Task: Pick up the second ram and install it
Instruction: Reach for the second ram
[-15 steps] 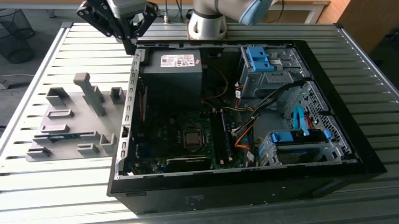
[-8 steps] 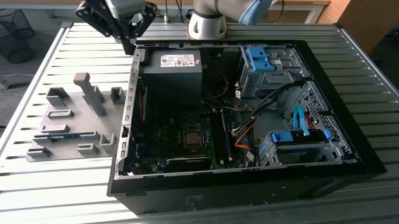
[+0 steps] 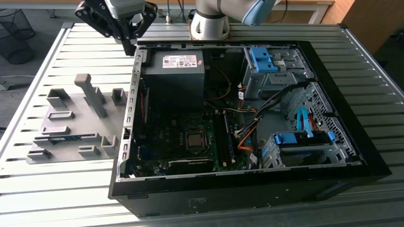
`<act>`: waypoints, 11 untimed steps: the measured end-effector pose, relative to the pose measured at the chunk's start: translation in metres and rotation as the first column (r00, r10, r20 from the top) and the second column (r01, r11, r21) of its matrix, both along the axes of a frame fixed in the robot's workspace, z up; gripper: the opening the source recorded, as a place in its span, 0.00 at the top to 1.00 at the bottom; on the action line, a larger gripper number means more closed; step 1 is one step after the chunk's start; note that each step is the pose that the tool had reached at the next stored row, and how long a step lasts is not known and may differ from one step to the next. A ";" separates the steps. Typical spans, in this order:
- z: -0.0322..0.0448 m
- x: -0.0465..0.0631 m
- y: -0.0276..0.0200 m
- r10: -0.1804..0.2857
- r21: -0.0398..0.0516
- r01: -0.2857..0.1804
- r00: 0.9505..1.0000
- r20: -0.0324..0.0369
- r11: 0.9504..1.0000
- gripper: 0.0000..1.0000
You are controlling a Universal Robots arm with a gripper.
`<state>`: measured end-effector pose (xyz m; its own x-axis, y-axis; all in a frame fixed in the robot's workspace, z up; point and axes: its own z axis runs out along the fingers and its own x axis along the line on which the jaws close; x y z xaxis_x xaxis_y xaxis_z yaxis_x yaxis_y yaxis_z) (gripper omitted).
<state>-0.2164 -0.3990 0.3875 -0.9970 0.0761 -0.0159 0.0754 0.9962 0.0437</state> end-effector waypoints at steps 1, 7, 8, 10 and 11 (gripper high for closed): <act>0.0000 0.000 0.0000 0.000 0.000 0.000 1.000 0.000 1.000 0.89; -0.0001 -0.002 0.0000 0.000 0.000 0.000 1.000 0.000 1.000 0.89; -0.0001 -0.002 0.0000 0.000 0.000 0.000 1.000 0.000 1.000 0.89; -0.0002 -0.003 0.0000 0.000 0.000 0.000 1.000 0.000 1.000 0.89; -0.0002 -0.003 0.0000 0.000 0.000 0.000 1.000 0.000 1.000 0.89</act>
